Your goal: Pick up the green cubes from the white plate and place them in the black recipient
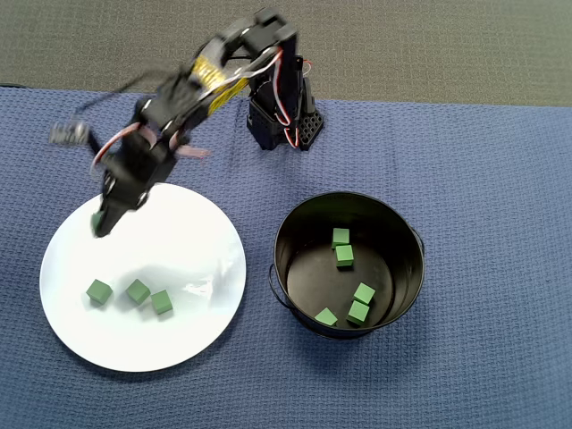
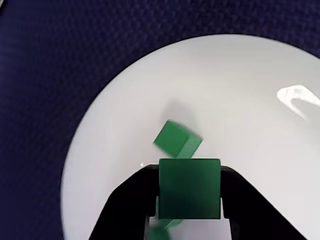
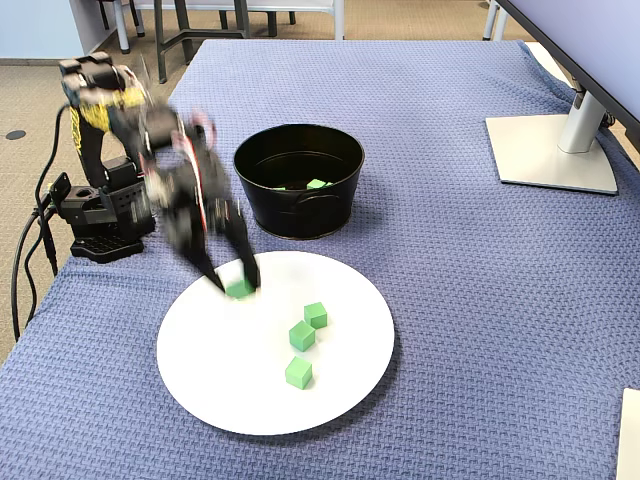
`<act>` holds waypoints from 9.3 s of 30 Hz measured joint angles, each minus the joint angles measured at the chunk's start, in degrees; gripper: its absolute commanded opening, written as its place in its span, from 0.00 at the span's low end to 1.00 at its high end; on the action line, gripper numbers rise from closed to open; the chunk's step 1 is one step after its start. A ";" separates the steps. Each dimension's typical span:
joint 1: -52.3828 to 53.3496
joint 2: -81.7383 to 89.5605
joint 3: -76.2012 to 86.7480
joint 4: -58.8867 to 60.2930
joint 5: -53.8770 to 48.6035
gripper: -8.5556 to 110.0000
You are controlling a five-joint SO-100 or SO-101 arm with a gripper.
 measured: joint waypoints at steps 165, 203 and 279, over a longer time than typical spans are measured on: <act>-16.96 13.27 -1.32 19.60 11.51 0.07; -12.74 -2.72 0.18 6.33 2.46 0.08; -6.77 -44.65 -48.16 28.92 10.28 0.07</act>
